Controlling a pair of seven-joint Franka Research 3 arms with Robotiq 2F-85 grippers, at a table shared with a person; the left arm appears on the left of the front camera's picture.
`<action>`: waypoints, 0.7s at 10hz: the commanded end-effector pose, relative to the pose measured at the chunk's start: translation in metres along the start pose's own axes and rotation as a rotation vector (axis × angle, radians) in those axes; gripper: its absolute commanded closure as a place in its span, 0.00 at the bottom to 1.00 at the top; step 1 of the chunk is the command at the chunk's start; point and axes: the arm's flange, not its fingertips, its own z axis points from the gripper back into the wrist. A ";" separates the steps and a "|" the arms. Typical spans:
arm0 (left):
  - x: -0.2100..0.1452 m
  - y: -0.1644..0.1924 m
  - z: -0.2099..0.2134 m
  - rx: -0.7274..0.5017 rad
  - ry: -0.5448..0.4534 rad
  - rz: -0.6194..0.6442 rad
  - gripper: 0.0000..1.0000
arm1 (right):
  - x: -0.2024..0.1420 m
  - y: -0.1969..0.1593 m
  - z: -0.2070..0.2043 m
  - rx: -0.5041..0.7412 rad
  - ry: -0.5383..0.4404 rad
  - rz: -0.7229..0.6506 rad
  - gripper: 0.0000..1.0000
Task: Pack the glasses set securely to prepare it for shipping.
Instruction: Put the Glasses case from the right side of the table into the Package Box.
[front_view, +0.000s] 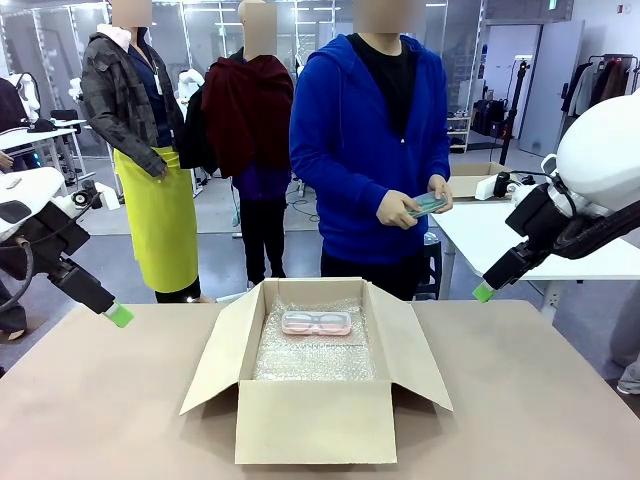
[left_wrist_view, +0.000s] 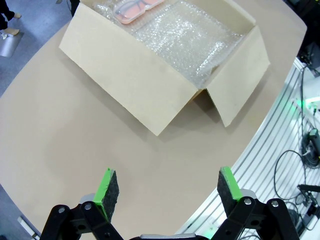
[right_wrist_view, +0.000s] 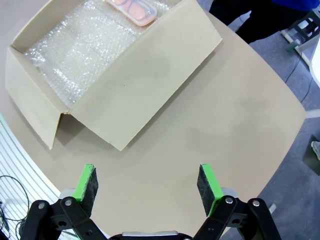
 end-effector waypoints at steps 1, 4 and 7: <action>-0.001 0.001 0.000 -0.018 -0.018 -0.012 0.00 | 0.001 0.000 0.001 -0.010 -0.003 -0.001 0.00; -0.001 0.001 0.000 -0.018 -0.018 -0.012 0.00 | 0.001 0.000 0.001 -0.010 -0.003 -0.001 0.00; -0.001 0.001 0.000 -0.018 -0.018 -0.012 0.00 | 0.001 0.000 0.001 -0.010 -0.003 -0.001 0.00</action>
